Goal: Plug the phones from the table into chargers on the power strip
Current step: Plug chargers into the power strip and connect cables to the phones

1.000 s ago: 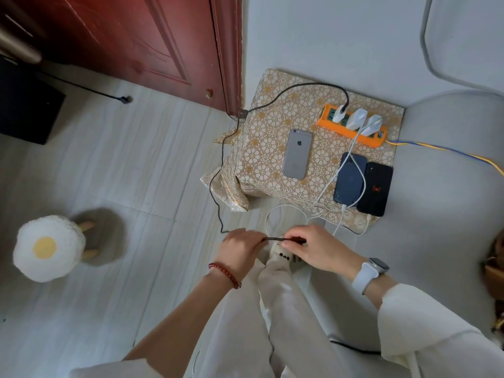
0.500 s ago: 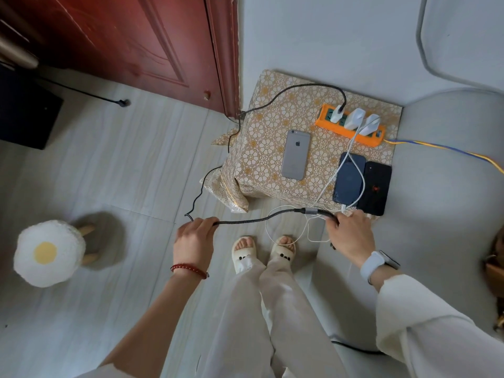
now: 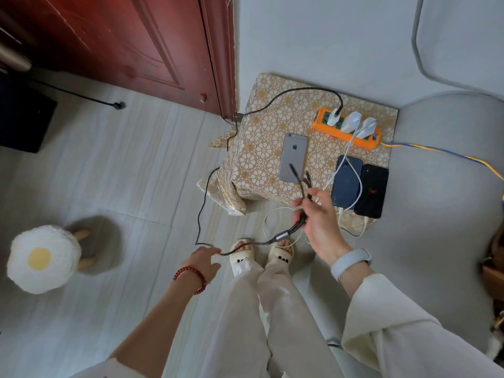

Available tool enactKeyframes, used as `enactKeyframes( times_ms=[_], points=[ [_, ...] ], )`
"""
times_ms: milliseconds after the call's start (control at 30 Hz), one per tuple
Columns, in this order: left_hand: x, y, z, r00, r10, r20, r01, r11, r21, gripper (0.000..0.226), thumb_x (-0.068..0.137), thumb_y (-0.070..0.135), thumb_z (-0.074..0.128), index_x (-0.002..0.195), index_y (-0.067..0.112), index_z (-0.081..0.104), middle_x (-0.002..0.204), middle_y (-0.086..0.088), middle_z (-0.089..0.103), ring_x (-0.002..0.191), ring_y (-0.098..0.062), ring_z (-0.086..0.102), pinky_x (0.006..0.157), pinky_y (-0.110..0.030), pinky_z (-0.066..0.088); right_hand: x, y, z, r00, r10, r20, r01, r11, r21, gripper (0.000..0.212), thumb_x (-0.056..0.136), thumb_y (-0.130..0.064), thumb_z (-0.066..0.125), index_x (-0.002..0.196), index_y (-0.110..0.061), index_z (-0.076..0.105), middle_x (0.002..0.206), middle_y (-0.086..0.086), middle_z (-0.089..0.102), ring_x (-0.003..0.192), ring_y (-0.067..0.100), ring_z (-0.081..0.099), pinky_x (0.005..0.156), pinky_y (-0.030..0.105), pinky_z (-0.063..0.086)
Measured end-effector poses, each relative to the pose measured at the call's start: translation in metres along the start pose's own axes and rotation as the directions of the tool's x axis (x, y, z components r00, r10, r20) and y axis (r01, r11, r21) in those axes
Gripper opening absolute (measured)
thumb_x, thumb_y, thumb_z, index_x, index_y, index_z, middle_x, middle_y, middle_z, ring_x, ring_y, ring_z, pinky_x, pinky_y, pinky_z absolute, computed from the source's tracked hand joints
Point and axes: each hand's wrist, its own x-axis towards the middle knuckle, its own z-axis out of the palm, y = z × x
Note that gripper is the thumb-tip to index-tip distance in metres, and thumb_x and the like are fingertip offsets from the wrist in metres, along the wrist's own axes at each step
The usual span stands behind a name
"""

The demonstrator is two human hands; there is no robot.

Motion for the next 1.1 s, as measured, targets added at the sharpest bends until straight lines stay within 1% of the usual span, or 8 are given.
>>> enactKeyframes(
  times_ms=[133, 233, 333, 467, 633, 767, 933, 1100],
  points=[
    [-0.005, 0.037, -0.021, 0.994, 0.07, -0.08, -0.096, 0.914, -0.395, 0.033, 0.089, 0.021, 0.051, 0.12, 0.01, 0.055, 0.125, -0.01, 0.059, 0.11, -0.022, 0.056, 0.095, -0.031, 0.044, -0.018, 0.01, 0.014, 0.977, -0.01, 0.213, 0.073, 0.955, -0.287, 0.017, 0.092, 0.001, 0.04, 0.099, -0.014, 0.041, 0.08, 0.007, 0.064, 0.053, 0.013, 0.058, 0.054, 0.022, 0.049],
    [-0.017, 0.071, -0.042, 0.981, 0.185, -0.066, -0.163, 0.579, -0.799, 0.03, 0.09, 0.02, 0.05, 0.114, 0.004, 0.057, 0.108, -0.012, 0.065, 0.085, -0.017, 0.061, 0.066, -0.018, 0.053, -0.032, 0.016, 0.024, 0.945, 0.038, 0.325, 0.084, 0.931, -0.355, 0.016, 0.091, 0.004, 0.041, 0.094, -0.012, 0.044, 0.08, 0.007, 0.065, 0.056, 0.012, 0.064, 0.054, 0.016, 0.049],
    [-0.025, 0.094, -0.057, 0.966, 0.206, -0.155, -0.212, 0.297, -0.931, 0.018, 0.087, 0.014, 0.053, 0.102, 0.007, 0.061, 0.088, -0.004, 0.066, 0.076, -0.014, 0.059, 0.063, -0.019, 0.049, -0.039, 0.018, 0.03, 0.937, 0.055, 0.346, 0.077, 0.931, -0.357, 0.013, 0.09, 0.007, 0.041, 0.093, -0.005, 0.043, 0.08, 0.01, 0.066, 0.059, 0.013, 0.066, 0.058, 0.015, 0.05],
    [-0.026, 0.105, -0.06, 0.965, 0.172, -0.197, -0.237, 0.255, -0.937, 0.01, 0.084, 0.008, 0.057, 0.089, 0.014, 0.063, 0.079, 0.0, 0.065, 0.071, -0.011, 0.06, 0.071, -0.024, 0.046, -0.036, 0.011, 0.032, 0.94, 0.072, 0.333, 0.067, 0.92, -0.387, 0.016, 0.089, 0.005, 0.045, 0.082, -0.009, 0.046, 0.083, 0.016, 0.069, 0.071, 0.023, 0.067, 0.064, 0.021, 0.052],
    [-0.022, 0.103, -0.057, 0.96, 0.203, -0.195, -0.24, 0.234, -0.942, 0.013, 0.081, 0.004, 0.061, 0.089, 0.015, 0.064, 0.074, 0.002, 0.064, 0.061, -0.006, 0.061, 0.069, -0.022, 0.052, -0.032, 0.01, 0.029, 0.943, 0.086, 0.322, 0.107, 0.837, -0.537, 0.017, 0.087, -0.008, 0.054, 0.072, -0.014, 0.048, 0.082, 0.008, 0.074, 0.079, 0.013, 0.07, 0.071, 0.024, 0.048],
    [-0.02, 0.103, -0.056, 0.954, 0.237, -0.182, -0.243, 0.262, -0.934, 0.011, 0.082, 0.003, 0.058, 0.079, 0.011, 0.065, 0.066, 0.004, 0.068, 0.065, -0.01, 0.061, 0.075, -0.027, 0.051, -0.03, 0.013, 0.027, 0.96, 0.044, 0.276, 0.134, 0.795, -0.591, 0.014, 0.087, -0.013, 0.056, 0.073, -0.013, 0.053, 0.084, 0.024, 0.067, 0.084, 0.036, 0.065, 0.079, 0.049, 0.049],
    [-0.018, 0.099, -0.057, 0.946, 0.262, -0.19, -0.268, 0.303, -0.915, 0.018, 0.086, 0.001, 0.051, 0.085, 0.012, 0.066, 0.06, 0.011, 0.067, 0.066, -0.006, 0.058, 0.076, -0.024, 0.047, -0.026, 0.011, 0.029, 0.983, 0.0, 0.184, 0.1, 0.839, -0.535, 0.014, 0.089, -0.01, 0.051, 0.082, 0.001, 0.055, 0.072, 0.024, 0.063, 0.069, 0.022, 0.056, 0.072, 0.038, 0.045],
    [-0.019, 0.096, -0.057, 0.93, 0.3, -0.214, -0.321, 0.375, -0.869, 0.023, 0.089, -0.006, 0.042, 0.107, -0.009, 0.056, 0.067, -0.002, 0.062, 0.063, -0.002, 0.06, 0.076, -0.019, 0.051, -0.023, 0.0, 0.035, 0.974, -0.093, 0.205, 0.19, 0.831, -0.523, 0.019, 0.094, -0.017, 0.045, 0.091, -0.012, 0.063, 0.06, 0.004, 0.054, 0.063, 0.016, 0.054, 0.066, 0.024, 0.044]
  ],
)
